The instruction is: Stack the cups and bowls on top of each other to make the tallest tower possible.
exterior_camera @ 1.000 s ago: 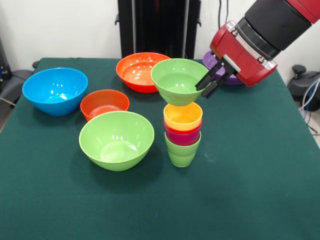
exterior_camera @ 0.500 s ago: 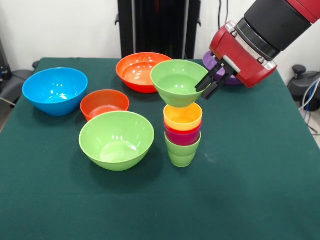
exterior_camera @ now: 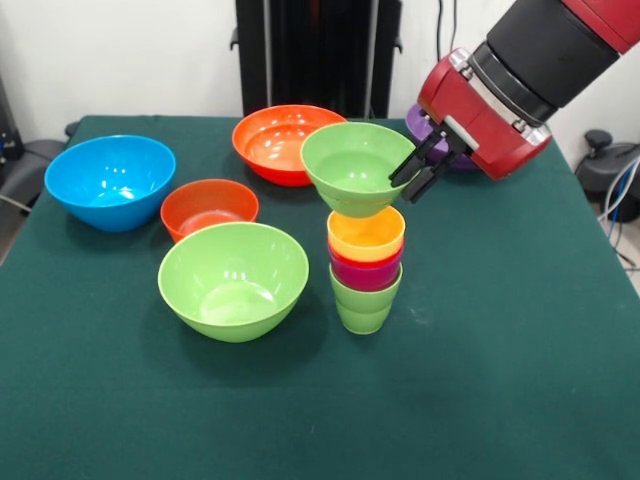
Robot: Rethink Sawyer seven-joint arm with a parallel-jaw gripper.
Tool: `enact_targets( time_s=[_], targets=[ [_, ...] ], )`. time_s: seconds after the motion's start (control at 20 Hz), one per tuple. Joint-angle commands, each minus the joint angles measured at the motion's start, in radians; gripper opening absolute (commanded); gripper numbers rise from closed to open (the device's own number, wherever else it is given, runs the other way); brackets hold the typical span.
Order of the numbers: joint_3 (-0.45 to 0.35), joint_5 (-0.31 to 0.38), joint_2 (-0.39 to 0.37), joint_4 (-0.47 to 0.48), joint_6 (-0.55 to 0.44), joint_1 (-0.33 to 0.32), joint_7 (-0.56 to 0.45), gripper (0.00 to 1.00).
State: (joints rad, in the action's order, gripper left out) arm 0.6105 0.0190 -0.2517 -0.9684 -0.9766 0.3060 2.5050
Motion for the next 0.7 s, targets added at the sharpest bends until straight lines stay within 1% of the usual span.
enact_targets(
  time_s=[0.05,0.35,0.7],
  targets=[
    [-0.118,0.021,0.073,0.017,0.027,-0.007,0.021,0.00],
    [-0.115,0.021,0.078,0.018,0.031,-0.003,0.030,0.00],
    [-0.108,0.013,0.093,0.040,0.021,-0.001,0.046,0.00]
  ],
)
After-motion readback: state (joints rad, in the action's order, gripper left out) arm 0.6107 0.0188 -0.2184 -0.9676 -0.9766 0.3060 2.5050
